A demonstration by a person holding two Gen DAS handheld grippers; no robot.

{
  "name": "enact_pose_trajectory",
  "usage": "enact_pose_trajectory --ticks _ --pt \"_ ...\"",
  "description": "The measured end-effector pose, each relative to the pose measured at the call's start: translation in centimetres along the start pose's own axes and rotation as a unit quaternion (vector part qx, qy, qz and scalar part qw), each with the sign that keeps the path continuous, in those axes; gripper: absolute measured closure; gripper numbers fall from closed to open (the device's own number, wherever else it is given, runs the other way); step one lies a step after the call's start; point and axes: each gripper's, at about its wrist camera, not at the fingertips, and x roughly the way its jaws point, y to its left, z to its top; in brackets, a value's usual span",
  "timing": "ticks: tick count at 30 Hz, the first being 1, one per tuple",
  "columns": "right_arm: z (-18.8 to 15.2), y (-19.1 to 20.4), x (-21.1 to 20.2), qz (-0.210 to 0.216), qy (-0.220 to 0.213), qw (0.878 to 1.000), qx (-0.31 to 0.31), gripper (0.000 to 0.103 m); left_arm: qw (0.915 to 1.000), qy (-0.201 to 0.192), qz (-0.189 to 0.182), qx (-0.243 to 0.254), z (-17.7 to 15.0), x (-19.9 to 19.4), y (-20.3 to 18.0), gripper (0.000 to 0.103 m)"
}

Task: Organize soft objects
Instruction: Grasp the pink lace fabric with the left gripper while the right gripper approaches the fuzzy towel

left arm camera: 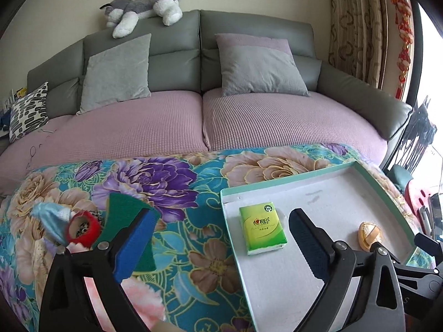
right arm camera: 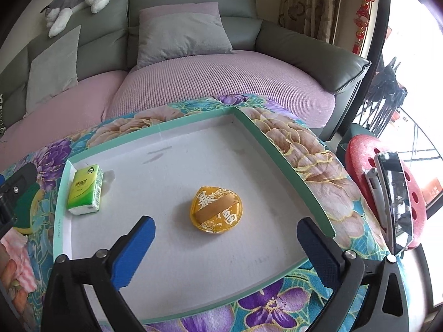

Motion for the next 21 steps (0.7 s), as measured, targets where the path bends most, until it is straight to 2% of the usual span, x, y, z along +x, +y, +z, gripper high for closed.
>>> enact_pose_trajectory --ticks 5,9,13,17,21 --pt "-0.9 1.0 -1.1 0.025 0.003 1.000 -0.004 0.000 1.0000 -0.005 0.005 -0.001 -0.8 -1.7 1.3 0.005" --pt "-1.0 2.4 -1.9 0.025 -0.005 1.000 -0.018 0.000 0.9994 -0.016 0.029 -0.007 -1.4 -3.3 3.1 0.005" --pt "-1.3 3.9 -2.2 0.049 -0.002 0.999 -0.010 0.000 0.9982 -0.014 0.051 -0.029 -1.9 -4.5 5.8 0.005" --pt "-1.7 6.8 -2.6 0.072 -0.001 0.997 -0.031 0.000 0.9951 -0.029 0.075 -0.058 -2.3 -6.6 8.9 0.005" --pt "-2.0 10.0 -4.0 0.110 -0.012 0.992 -0.055 0.000 0.9881 -0.045 0.114 -0.093 -2.6 -8.8 13.0 0.005"
